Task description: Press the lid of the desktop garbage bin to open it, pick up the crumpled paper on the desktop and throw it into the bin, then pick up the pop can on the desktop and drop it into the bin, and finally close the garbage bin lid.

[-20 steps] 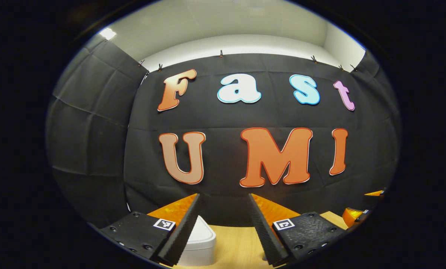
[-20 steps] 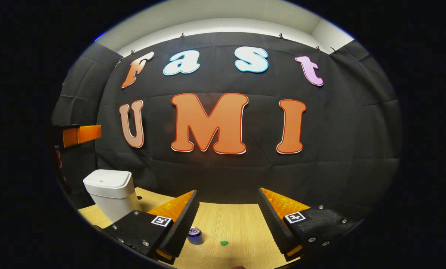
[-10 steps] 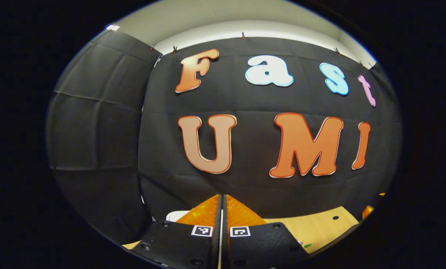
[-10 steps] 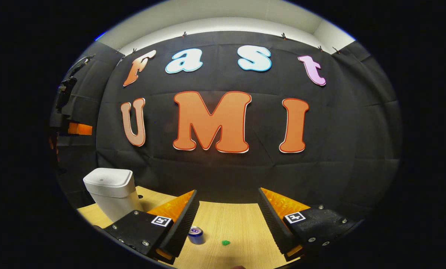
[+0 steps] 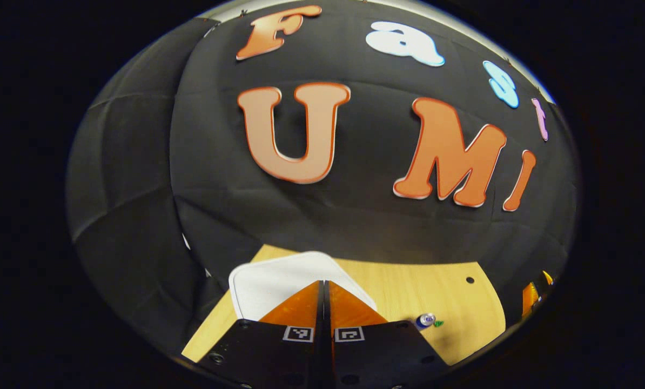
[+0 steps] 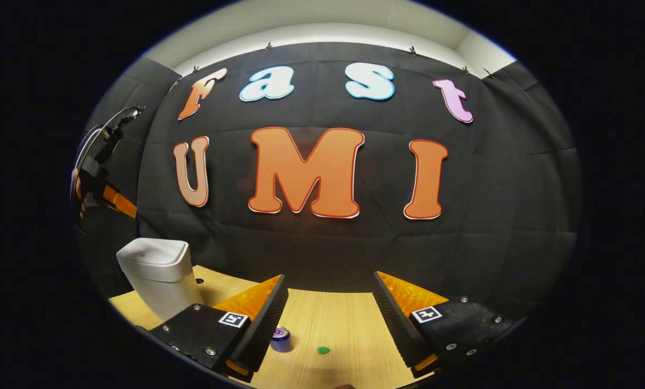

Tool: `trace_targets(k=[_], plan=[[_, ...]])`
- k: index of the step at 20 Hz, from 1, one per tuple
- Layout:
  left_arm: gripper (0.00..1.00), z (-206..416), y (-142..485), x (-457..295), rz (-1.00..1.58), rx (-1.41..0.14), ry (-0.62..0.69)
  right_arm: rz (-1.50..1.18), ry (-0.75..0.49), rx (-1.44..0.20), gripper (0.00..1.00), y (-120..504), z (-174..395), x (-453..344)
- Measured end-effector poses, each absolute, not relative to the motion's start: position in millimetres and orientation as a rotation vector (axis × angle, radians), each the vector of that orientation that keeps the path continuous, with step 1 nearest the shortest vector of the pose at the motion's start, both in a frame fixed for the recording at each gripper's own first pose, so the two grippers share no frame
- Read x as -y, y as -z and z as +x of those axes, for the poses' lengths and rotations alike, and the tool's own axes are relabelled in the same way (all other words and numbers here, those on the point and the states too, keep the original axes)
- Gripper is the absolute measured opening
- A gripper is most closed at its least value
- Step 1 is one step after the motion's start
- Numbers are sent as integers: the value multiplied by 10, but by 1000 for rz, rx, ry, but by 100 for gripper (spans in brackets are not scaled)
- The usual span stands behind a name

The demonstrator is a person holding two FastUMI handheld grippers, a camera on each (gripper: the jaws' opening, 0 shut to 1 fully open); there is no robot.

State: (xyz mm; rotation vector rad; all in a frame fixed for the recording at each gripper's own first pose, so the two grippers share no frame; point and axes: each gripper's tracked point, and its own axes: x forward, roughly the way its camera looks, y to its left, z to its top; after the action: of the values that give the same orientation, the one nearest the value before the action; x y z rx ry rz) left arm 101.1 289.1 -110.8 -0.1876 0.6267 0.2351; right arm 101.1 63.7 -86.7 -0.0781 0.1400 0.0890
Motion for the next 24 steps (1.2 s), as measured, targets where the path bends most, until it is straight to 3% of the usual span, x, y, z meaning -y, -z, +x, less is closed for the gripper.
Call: trace_targets(k=[11, 24], plan=[[0, 853, 2044, -2844, -276, -1015, -179, -68, -56, -177, 94, 1061, 1017, -456], [1, 843, 1963, -2894, -60, -998, -212, -67, -67, -244, 94, 1334, 1018, -438]])
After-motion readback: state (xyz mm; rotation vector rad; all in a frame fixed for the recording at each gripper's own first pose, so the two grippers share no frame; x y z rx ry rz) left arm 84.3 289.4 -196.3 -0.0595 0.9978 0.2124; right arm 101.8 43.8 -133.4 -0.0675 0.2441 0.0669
